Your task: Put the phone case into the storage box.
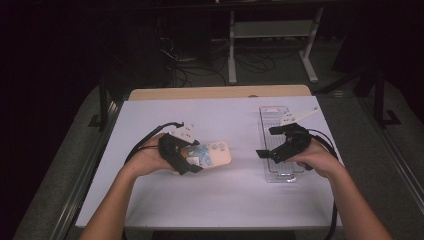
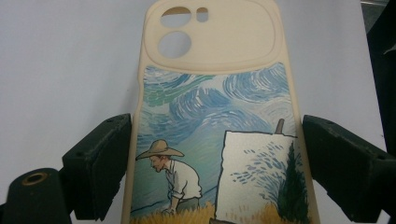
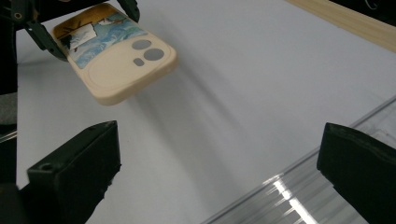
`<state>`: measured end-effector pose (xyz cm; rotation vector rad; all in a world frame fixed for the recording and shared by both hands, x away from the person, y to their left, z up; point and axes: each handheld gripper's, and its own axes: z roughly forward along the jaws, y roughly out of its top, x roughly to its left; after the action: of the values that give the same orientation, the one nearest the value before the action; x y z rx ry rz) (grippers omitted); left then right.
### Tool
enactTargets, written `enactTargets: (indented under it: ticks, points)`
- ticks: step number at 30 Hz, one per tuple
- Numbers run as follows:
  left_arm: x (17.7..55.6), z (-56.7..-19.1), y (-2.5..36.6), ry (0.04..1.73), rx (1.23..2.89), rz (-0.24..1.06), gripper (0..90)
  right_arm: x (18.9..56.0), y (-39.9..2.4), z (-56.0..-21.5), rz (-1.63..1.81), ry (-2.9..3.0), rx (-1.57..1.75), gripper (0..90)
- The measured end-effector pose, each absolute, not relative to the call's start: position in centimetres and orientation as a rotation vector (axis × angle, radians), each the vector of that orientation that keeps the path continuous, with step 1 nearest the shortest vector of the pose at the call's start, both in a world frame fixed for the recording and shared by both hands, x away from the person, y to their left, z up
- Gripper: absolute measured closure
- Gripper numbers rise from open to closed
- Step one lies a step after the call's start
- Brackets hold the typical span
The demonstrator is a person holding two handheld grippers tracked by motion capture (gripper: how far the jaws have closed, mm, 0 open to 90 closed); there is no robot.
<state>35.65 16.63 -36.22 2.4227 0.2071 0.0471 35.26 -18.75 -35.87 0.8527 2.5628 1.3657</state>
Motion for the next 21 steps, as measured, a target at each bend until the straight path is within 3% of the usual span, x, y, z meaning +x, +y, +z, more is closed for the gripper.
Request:
enactTargets:
  ticks: [21]
  points:
    - [35.6,-36.3,16.4,0.176,2.432,0.037,11.2,37.4,-15.8,-35.4,1.372,2.689,0.679,0.0]
